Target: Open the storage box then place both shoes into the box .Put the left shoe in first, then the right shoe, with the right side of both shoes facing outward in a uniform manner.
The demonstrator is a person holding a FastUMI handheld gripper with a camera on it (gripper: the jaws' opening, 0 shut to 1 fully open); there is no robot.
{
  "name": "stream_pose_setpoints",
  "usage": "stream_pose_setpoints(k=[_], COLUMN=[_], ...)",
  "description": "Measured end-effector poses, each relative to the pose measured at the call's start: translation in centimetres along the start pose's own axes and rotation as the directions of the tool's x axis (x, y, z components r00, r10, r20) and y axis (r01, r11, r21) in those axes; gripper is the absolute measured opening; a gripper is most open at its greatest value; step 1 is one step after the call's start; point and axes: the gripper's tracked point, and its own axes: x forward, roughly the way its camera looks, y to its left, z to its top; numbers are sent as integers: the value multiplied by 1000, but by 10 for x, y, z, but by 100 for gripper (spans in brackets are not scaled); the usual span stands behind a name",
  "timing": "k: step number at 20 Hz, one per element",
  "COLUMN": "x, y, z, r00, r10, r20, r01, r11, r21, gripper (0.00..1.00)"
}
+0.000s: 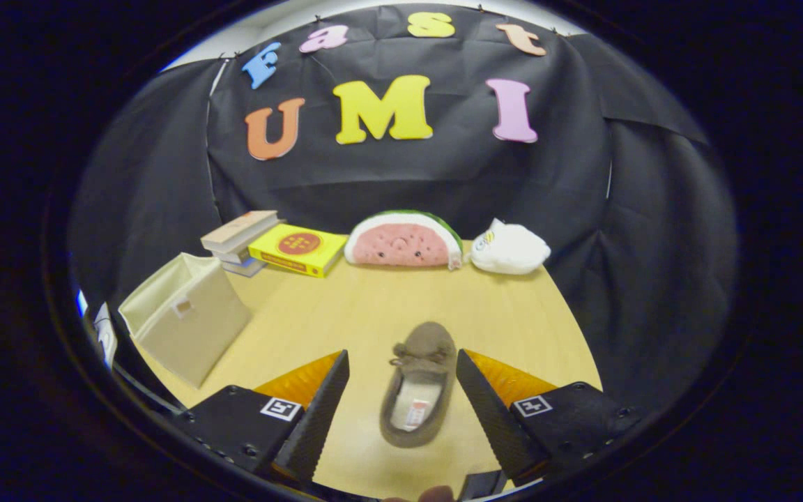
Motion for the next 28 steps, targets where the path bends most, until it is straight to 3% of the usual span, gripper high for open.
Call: stream_pose_setpoints(k=[5,11,16,19,21,23,28], x=[37,76,94,100,97,97,75], y=[-31,-33,-21,-33,-34,-36,-11], z=[-45,-63,-71,-70,-71,-71,-58], r00=[985,974,970,969,963,962,964], r10=[-16,20,61,25,44,60,122], r20=[-173,-225,-235,-246,-266,-268,-234], r01=[27,18,-2,46,49,51,19], r11=[998,986,969,959,942,920,854], r21=[61,164,245,278,333,389,521], gripper=[94,96,52,24,6,0,0])
